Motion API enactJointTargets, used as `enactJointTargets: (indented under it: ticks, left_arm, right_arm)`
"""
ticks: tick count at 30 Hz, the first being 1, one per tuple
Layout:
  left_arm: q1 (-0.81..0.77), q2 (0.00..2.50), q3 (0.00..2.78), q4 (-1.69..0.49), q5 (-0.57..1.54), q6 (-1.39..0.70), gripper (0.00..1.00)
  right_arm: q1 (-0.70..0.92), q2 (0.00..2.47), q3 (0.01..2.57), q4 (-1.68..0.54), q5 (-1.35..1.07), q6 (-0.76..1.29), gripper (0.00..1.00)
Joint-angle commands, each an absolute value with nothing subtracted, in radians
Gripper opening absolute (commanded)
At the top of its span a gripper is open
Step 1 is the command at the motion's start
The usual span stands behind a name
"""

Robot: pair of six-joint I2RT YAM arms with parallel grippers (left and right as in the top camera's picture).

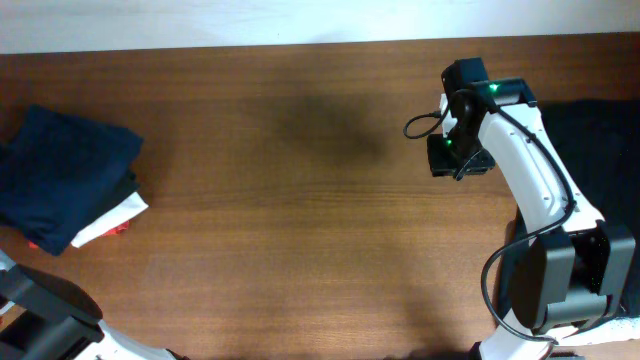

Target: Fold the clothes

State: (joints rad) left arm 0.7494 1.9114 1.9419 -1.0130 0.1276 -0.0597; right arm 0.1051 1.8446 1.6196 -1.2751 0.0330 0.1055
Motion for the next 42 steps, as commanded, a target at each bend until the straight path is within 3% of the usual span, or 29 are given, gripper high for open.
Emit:
enactJointTargets:
  ticks: [1, 4, 12, 16, 20, 24, 28, 31, 32, 33, 34, 38, 42]
  left_arm:
    - [0.732, 1.916, 1.945, -1.011, 0.283, -0.055, 0.79]
    - [0.617, 1.916, 1.945, -1.016, 0.285, -0.051, 0.8]
    - [0.085, 1.947, 1.848, -1.11, 0.274, -0.05, 0.86]
    - [-0.068, 1.996, 1.837, -1.343, 0.144, -0.051, 0.86]
    - [-0.111, 1.996, 1.837, -1.535, 0.141, -0.062, 0.86]
    - [-0.115, 1.948, 1.791, -1.605, 0.133, -0.063, 0.82]
    - [-0.128, 1.667, 1.54, -1.389, 0.128, -0.063, 0.82]
    - [-0.128, 1.271, 1.211, -1.118, 0.079, -0.063, 0.83]
    - [-0.128, 1.159, 1.13, -1.063, 0.051, -0.064, 0.87]
    - [-0.128, 1.034, 1.047, -1.012, 0.029, -0.067, 0.99]
    - [-0.128, 0.913, 0.978, -0.97, 0.029, -0.067, 0.99]
    - [-0.128, 0.647, 0.862, -0.873, 0.029, -0.066, 0.99]
    - [-0.128, 0.575, 0.862, -0.876, 0.029, -0.066, 0.99]
  right_arm:
    - [0.102, 1.84, 1.638, -1.275, 0.036, 0.113, 0.54]
    - [0.102, 1.841, 1.636, -1.241, -0.054, 0.113, 0.67]
    - [0.075, 1.842, 1.633, -1.211, -0.306, 0.113, 0.99]
    - [-0.013, 1.842, 1.633, -1.377, -0.329, 0.064, 0.99]
    - [-0.093, 1.84, 1.622, -1.507, -0.329, 0.023, 0.99]
    - [-0.101, 1.733, 1.468, -1.427, -0.326, 0.014, 0.99]
    - [-0.116, 1.416, 1.157, -1.178, -0.29, 0.095, 0.99]
    - [-0.12, 1.131, 0.982, -1.01, -0.283, 0.098, 0.99]
    - [-0.12, 1.055, 0.951, -0.981, -0.276, 0.098, 0.99]
    - [-0.12, 0.966, 0.927, -0.964, -0.276, 0.098, 0.99]
    - [-0.12, 0.907, 0.921, -0.964, -0.276, 0.098, 0.99]
    - [-0.12, 0.81, 0.921, -0.976, -0.277, 0.098, 0.99]
    - [-0.12, 0.827, 0.921, -0.976, -0.277, 0.098, 0.99]
